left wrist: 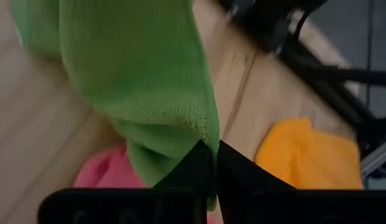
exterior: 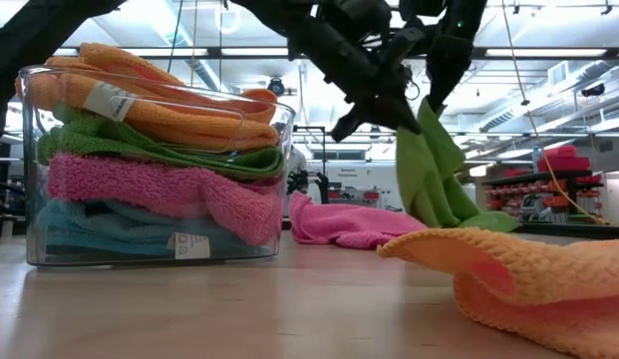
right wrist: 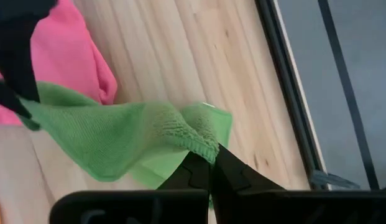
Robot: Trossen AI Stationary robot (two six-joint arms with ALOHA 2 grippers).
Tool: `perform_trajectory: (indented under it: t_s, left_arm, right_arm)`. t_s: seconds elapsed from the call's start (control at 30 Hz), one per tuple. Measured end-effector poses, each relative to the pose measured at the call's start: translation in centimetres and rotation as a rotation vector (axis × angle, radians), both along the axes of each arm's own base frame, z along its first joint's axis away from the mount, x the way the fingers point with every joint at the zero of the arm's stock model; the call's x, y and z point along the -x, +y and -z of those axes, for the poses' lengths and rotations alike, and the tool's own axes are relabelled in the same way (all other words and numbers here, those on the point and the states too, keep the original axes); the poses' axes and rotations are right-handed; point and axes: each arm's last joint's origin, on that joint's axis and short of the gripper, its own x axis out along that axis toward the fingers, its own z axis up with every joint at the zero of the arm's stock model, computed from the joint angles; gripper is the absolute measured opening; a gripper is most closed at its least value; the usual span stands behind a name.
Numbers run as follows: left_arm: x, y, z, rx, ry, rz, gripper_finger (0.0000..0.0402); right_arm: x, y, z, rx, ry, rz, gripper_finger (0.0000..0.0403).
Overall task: Fold microfiber towels
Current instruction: Fold the green towel
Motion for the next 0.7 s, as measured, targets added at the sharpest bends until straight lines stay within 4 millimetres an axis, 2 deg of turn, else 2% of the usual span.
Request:
perform_trajectory:
  t_s: [0.1, 0.23, 0.43, 0.57, 0.7]
  left_arm:
    - [0.4, -0.4, 0.3, 0.008, 0.06, 0.012, 0.0047]
    - [0.7, -1.0, 0.0, 0.023, 0.075, 0.039, 0.0105]
    - [2.3, -1.7, -2.4, -0.007, 0.096, 0.07, 0.0185]
    - [4.0, -2.2, -4.8, -0.096, 0.116, 0.073, 0.0202]
    - [5.9, -2.4, -6.4, -0.179, 0.182, 0.101, 0.0192]
  right_arm:
    - [-0.3, 0.2, 0.4, 0.003, -0.01, -0.014, 0.0004]
    - [-0.9, 0.0, 0.5, 0.024, -0.065, -0.056, 0.0004]
    - [-1.7, -0.2, 1.2, 0.049, -0.135, -0.128, 0.0004]
    - [-2.2, -0.2, 1.2, 0.073, -0.175, -0.141, 0.0004]
    - [-2.9, -0.5, 0.7, 0.106, -0.252, -0.157, 0.0004]
